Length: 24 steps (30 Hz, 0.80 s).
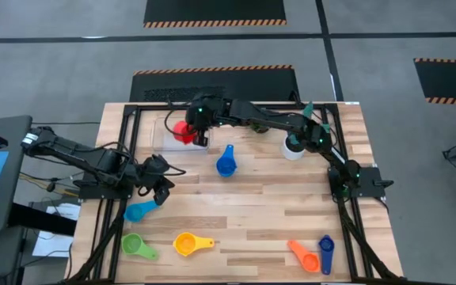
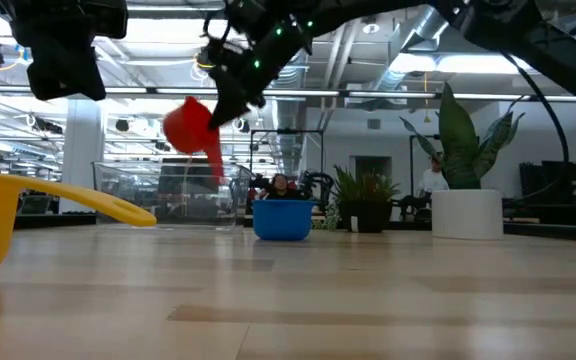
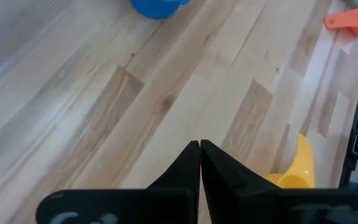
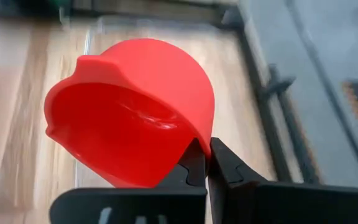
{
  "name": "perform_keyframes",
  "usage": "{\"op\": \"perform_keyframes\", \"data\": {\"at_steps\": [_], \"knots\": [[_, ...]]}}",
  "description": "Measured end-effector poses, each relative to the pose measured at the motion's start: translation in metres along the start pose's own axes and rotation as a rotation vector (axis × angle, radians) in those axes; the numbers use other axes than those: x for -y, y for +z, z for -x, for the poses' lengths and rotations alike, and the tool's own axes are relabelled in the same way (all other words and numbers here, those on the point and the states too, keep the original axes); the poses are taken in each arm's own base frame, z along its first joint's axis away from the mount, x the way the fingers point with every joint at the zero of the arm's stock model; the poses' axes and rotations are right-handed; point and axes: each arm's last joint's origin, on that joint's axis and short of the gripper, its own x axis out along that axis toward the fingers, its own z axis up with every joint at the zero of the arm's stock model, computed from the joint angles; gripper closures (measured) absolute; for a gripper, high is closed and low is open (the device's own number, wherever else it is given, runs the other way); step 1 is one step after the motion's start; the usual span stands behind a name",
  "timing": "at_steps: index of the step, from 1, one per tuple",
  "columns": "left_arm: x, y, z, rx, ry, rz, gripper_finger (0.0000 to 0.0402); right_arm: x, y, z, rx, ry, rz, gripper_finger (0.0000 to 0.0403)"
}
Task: Nest measuring cups in basket
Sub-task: Put the red measuring cup into the transparent bin
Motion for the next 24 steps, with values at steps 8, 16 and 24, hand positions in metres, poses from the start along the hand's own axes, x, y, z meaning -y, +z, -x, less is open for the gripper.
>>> {"op": "perform_keyframes", "data": {"at_steps": [8,16,24], "knots": [[0.000,0.000,0.000,0.004,0.002,0.008,0.0401,-0.006,-0.017,-0.031,-0.049,0.015,-0.029,0.0398],[0.000,0.000,0.000,0.005,-0.002,0.016,0.0401,-0.007,-0.021,-0.035,-0.074,0.015,-0.052,0.0387],[0.000,0.000,0.000,0.005,-0.003,0.032,0.0401,-0.007,-0.022,-0.035,-0.086,0.017,-0.110,0.0360]]}}
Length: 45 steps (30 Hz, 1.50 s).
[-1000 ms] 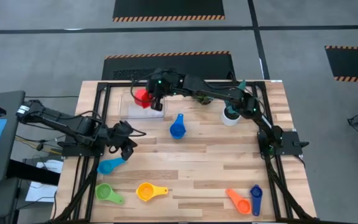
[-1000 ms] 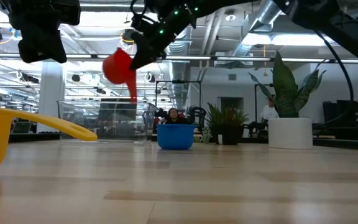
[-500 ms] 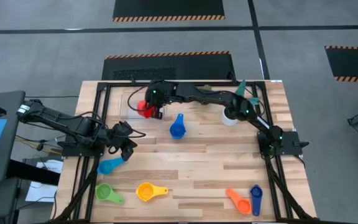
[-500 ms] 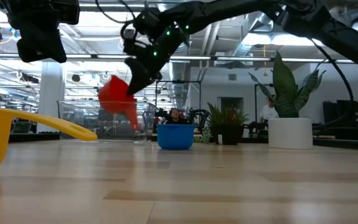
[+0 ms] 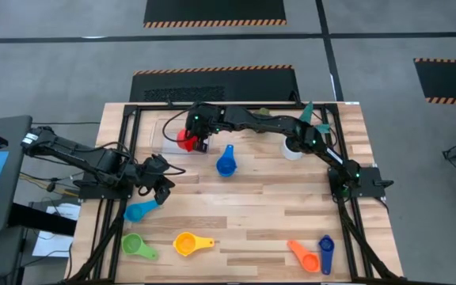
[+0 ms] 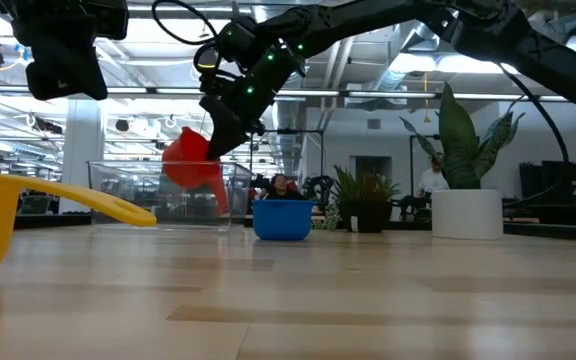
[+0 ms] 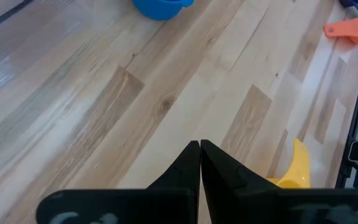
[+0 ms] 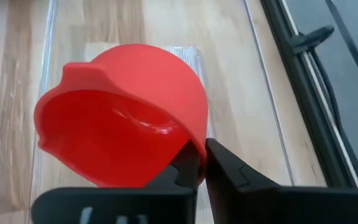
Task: Nest measuring cups in basket
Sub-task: Put the red measuring cup into the transparent bin
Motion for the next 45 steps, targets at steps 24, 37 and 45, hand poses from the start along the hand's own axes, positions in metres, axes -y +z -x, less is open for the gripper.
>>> {"op": "perform_keyframes", "data": {"at_steps": [24,37,45], "knots": [[0.000,0.000,0.000,-0.002,-0.002,0.018,0.0401,0.000,0.000,0.002,-0.008,0.001,-0.093,0.0200],[-0.001,0.000,0.000,0.022,0.027,0.008,0.0401,-0.021,0.020,0.115,-0.107,0.046,-0.128,0.0222],[-0.012,0.014,0.002,0.360,0.285,0.054,0.0401,-0.051,0.004,0.180,-0.325,0.034,-0.176,0.0246]]}}
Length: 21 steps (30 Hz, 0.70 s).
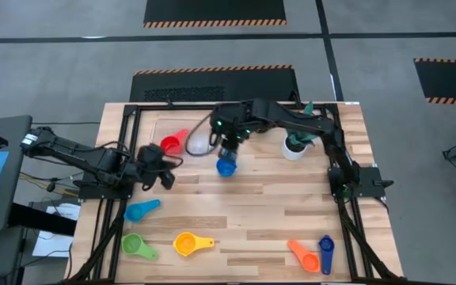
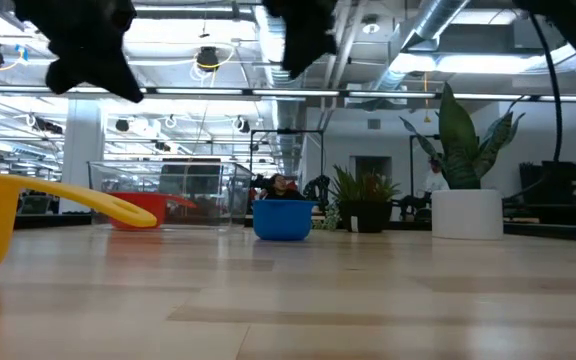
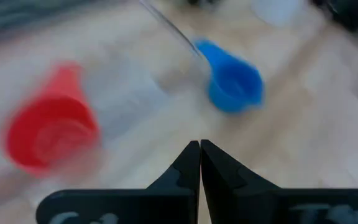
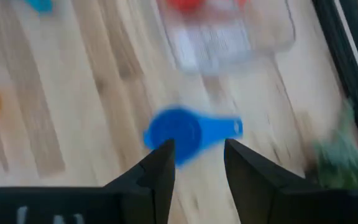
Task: Nest measuring cups in basket
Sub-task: Put the red measuring cup into the transparent bin
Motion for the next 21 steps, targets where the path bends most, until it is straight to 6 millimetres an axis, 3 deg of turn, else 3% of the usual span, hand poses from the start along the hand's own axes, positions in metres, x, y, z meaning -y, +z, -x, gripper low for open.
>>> {"op": "perform_keyframes", "data": {"at_steps": [5,10,15,21], "knots": [[-0.019,0.019,-0.015,0.019,0.124,0.076,0.0401,-0.022,-0.027,0.020,-0.110,-0.182,0.039,0.0262],[-0.047,0.038,-0.044,-0.134,0.184,0.084,0.0401,-0.046,-0.047,0.049,-0.055,-0.168,0.067,0.0279],[-0.070,0.046,-0.076,-0.330,0.142,0.031,0.0401,-0.055,-0.072,0.070,0.009,-0.246,-0.072,0.0295],[-0.078,0.059,-0.113,-0.450,0.165,-0.036,0.0402,-0.055,-0.107,0.091,0.073,-0.302,-0.220,0.0309]]}}
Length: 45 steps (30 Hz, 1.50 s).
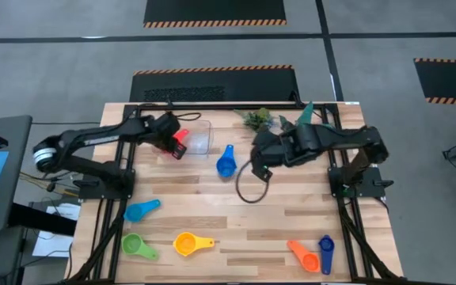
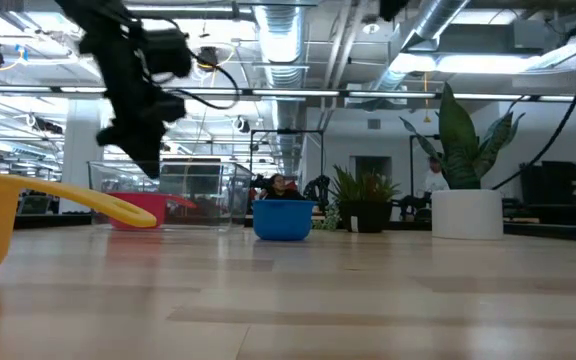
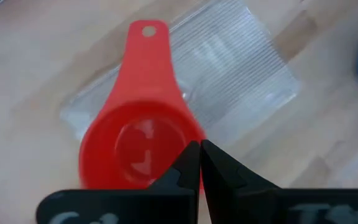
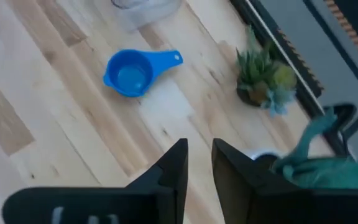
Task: Nest measuring cups in basket
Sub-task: Put the red measuring cup into the transparent bin
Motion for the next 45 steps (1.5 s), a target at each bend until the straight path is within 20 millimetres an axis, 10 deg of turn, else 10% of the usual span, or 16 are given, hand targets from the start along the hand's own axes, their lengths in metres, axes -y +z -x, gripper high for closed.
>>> {"op": "perform_keyframes", "data": {"at_steps": [12,45], "knots": [[0.014,0.049,-0.006,-0.265,0.232,-0.173,0.0401,-0.005,-0.046,0.010,0.023,-0.024,-0.084,0.0317],[0.016,0.051,-0.040,-0.271,0.257,0.268,0.0401,0.008,-0.057,0.027,0.078,0.003,0.062,0.0317]]}}
